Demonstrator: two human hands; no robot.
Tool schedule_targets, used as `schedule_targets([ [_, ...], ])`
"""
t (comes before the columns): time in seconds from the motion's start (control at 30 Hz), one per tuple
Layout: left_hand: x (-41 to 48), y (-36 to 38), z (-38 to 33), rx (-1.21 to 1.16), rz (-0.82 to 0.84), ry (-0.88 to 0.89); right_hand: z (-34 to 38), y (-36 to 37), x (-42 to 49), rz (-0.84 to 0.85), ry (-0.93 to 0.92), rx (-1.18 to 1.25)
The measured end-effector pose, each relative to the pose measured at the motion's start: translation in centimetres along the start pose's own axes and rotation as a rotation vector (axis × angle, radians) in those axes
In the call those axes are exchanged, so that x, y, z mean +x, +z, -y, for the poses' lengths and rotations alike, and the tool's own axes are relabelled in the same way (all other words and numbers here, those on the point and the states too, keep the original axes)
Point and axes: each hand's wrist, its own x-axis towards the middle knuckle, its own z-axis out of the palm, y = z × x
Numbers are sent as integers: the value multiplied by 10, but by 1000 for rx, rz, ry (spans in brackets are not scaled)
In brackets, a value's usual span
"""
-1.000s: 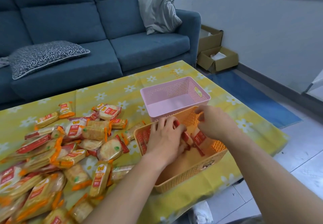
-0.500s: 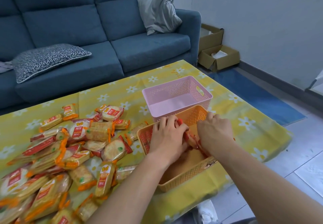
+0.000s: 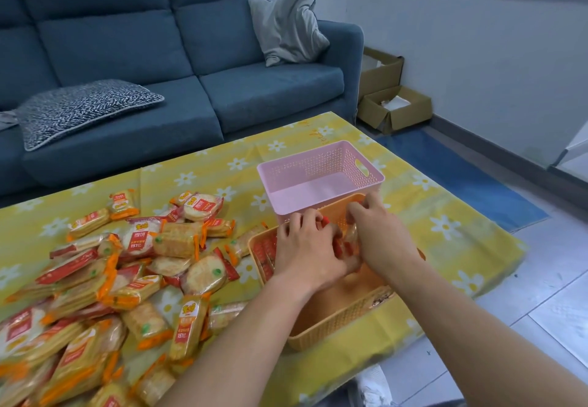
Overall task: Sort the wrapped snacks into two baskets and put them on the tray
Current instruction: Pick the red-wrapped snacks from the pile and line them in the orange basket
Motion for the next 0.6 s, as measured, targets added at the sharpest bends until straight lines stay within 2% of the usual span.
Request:
schedule_targets([
  [0.13, 2, 5, -1, 37, -48, 14, -10, -4, 4, 47, 89, 376],
  [0.27, 3, 9, -5, 53, -82, -5, -14, 2, 2, -60, 239, 503],
  [0.4, 5, 11, -7, 91, -79, -11, -3, 9, 4, -113, 335, 467],
  [0.6, 4, 9, -6, 86, -24, 10, 0, 5, 2, 63, 307, 230],
])
